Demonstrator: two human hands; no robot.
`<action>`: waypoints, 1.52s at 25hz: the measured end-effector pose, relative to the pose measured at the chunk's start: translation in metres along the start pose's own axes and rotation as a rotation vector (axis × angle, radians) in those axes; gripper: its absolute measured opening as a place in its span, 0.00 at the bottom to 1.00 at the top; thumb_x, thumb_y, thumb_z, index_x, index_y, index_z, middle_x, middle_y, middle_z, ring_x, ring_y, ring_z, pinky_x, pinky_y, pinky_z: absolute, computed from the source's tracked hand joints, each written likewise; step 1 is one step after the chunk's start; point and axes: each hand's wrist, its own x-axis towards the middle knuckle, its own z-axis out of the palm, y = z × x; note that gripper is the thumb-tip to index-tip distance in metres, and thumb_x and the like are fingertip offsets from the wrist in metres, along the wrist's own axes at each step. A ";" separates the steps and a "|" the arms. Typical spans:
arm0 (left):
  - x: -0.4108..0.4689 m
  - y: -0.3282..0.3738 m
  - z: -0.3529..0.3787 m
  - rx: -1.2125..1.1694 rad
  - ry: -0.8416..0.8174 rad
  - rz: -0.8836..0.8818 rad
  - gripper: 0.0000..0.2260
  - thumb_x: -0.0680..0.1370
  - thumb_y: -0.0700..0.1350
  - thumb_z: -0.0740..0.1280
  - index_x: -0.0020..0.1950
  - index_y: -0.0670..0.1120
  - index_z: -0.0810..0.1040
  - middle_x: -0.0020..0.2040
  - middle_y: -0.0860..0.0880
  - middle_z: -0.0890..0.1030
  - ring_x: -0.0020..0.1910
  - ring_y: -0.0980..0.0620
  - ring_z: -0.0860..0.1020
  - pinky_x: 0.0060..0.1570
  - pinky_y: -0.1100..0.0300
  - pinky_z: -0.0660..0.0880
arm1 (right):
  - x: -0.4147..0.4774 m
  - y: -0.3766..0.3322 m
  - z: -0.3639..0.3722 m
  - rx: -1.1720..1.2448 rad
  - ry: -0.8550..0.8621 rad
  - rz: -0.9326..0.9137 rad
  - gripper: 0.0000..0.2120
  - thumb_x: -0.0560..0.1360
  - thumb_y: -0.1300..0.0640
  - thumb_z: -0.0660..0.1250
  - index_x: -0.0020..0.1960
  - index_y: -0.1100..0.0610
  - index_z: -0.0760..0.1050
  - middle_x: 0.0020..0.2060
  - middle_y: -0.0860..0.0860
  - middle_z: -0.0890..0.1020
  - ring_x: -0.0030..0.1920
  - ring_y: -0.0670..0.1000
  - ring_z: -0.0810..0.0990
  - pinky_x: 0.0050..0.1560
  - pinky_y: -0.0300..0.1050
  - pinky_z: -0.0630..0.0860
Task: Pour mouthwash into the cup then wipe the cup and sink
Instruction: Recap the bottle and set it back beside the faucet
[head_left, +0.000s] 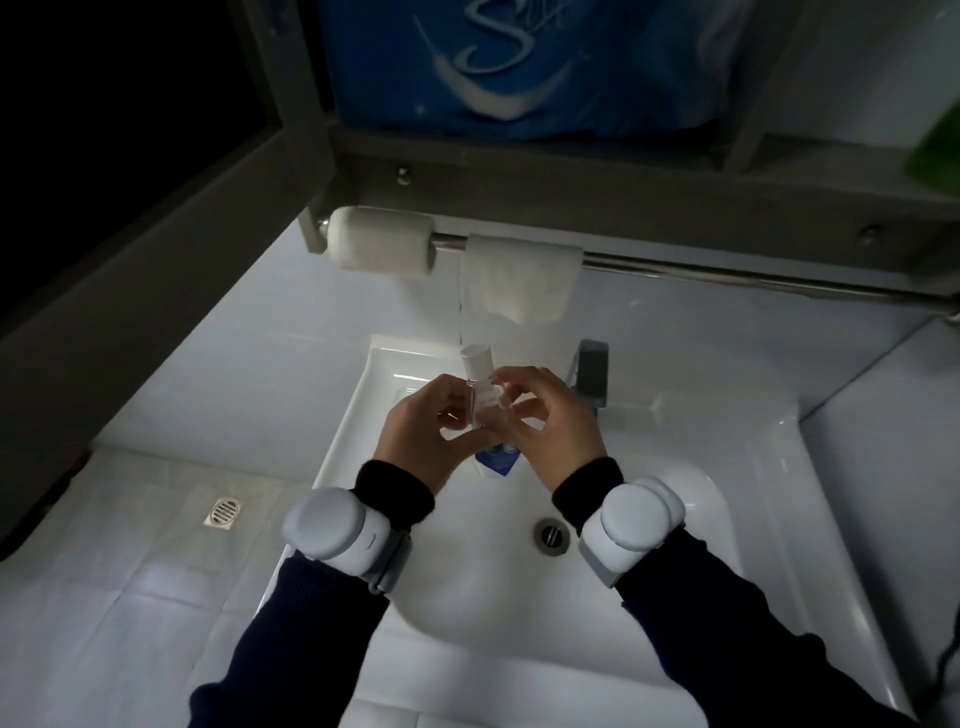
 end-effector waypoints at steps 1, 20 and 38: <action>0.005 0.002 0.001 -0.011 -0.005 0.006 0.14 0.65 0.40 0.75 0.46 0.44 0.76 0.43 0.44 0.82 0.40 0.44 0.79 0.45 0.53 0.79 | 0.002 0.000 -0.003 0.010 0.014 -0.007 0.12 0.72 0.56 0.67 0.55 0.53 0.74 0.46 0.48 0.76 0.49 0.50 0.77 0.52 0.42 0.76; 0.065 0.020 -0.006 -0.129 0.146 -0.018 0.15 0.67 0.37 0.73 0.42 0.54 0.72 0.40 0.54 0.80 0.34 0.61 0.77 0.37 0.69 0.76 | 0.142 -0.008 -0.039 -0.850 0.332 -0.312 0.18 0.70 0.57 0.68 0.59 0.55 0.73 0.56 0.56 0.80 0.62 0.61 0.69 0.62 0.56 0.60; 0.053 0.035 0.015 -0.301 0.048 -0.091 0.15 0.64 0.35 0.75 0.40 0.50 0.72 0.34 0.56 0.83 0.36 0.57 0.81 0.40 0.64 0.79 | 0.077 -0.026 -0.044 0.146 -0.044 -0.158 0.12 0.79 0.56 0.56 0.57 0.57 0.74 0.45 0.53 0.80 0.44 0.50 0.79 0.47 0.40 0.76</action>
